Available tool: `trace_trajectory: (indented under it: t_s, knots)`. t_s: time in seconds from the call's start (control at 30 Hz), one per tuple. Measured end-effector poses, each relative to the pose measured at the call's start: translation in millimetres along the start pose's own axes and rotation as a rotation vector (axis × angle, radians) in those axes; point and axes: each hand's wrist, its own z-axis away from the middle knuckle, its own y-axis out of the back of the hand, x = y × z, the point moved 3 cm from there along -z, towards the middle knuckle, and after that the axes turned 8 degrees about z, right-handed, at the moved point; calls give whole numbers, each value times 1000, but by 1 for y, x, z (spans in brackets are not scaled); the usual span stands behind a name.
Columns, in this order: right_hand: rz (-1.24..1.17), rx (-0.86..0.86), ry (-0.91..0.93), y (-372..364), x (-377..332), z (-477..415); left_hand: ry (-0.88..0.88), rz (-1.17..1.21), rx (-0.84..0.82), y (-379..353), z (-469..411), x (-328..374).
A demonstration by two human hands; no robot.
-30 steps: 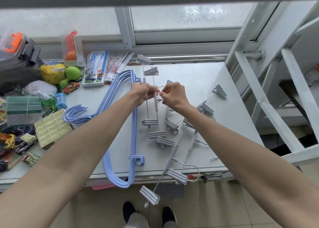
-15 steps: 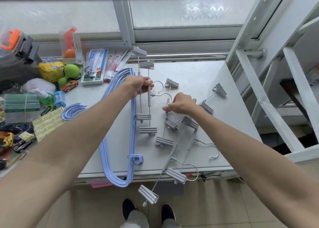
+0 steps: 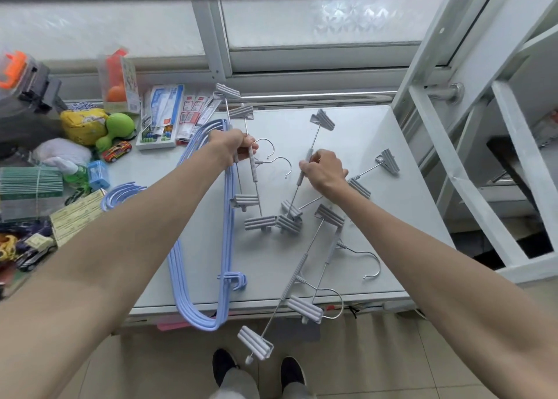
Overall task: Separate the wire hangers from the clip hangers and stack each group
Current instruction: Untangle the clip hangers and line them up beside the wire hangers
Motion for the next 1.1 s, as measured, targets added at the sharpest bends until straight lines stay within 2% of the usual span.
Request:
trace_trajectory:
  t_s: [0.13,0.4,0.57,0.63,0.7,0.83,0.9,1.0,1.03,1.1]
  knots:
    - [-55,0,81,-1,1,1,-4,-80,-27,-18,-6,-17]
    - [203,-156,206,-20,-4,11,15,-261,109,-33,-23,-37]
    - [365,-114,306,-24,-8,13,-34,-457,156,-34,-12,-33]
    - [400,-123,343,-27,-7,13,-102,-595,168,-34,-13,-33]
    - [404,-62,347,-24,-6,13,-171,-730,197,-31,-16,-35]
    - [211,268,142,13,0,7,-272,-924,222,-30,-8,-32]
    - [170,361,14,34,12,2,-344,-985,222,-31,-1,-29]
    - [230,388,-164,59,33,-3,-547,-1052,178,-39,11,-27]
    - [269,355,-211,65,39,-3,-607,-1051,111,-44,17,-26]
    - [331,249,-275,72,49,-2,-614,-1039,-102,-54,31,-30]
